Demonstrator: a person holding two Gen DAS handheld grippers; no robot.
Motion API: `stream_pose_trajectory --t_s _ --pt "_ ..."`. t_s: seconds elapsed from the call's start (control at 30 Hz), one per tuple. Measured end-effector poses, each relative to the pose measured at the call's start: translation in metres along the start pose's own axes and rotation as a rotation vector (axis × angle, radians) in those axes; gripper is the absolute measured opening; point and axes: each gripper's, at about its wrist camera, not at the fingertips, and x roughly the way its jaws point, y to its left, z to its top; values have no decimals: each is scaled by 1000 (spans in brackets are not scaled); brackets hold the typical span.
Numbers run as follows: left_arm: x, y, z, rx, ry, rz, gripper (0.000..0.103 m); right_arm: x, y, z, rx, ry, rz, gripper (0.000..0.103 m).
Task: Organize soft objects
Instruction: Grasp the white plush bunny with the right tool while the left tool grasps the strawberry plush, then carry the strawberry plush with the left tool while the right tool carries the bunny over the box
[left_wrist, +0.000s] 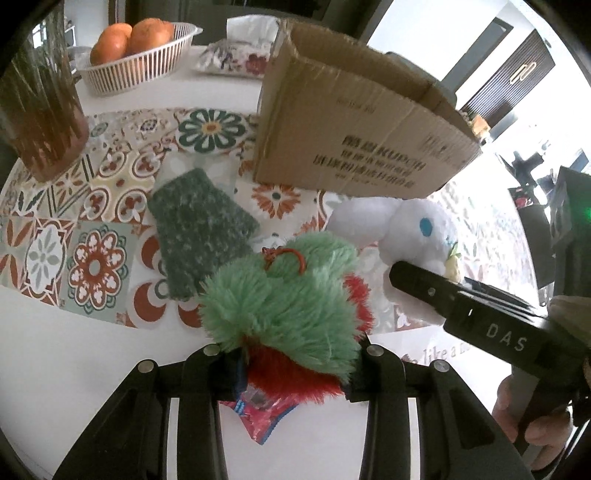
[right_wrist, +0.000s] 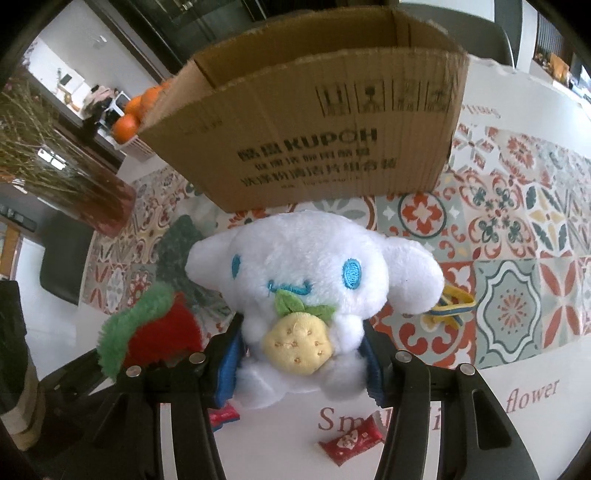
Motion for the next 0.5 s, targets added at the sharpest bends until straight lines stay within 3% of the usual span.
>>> stream_pose_trajectory --t_s 0.5 --pt "-41 -13 23 39 -130 14 37 -47 14 9 -49 -132 -13 55"
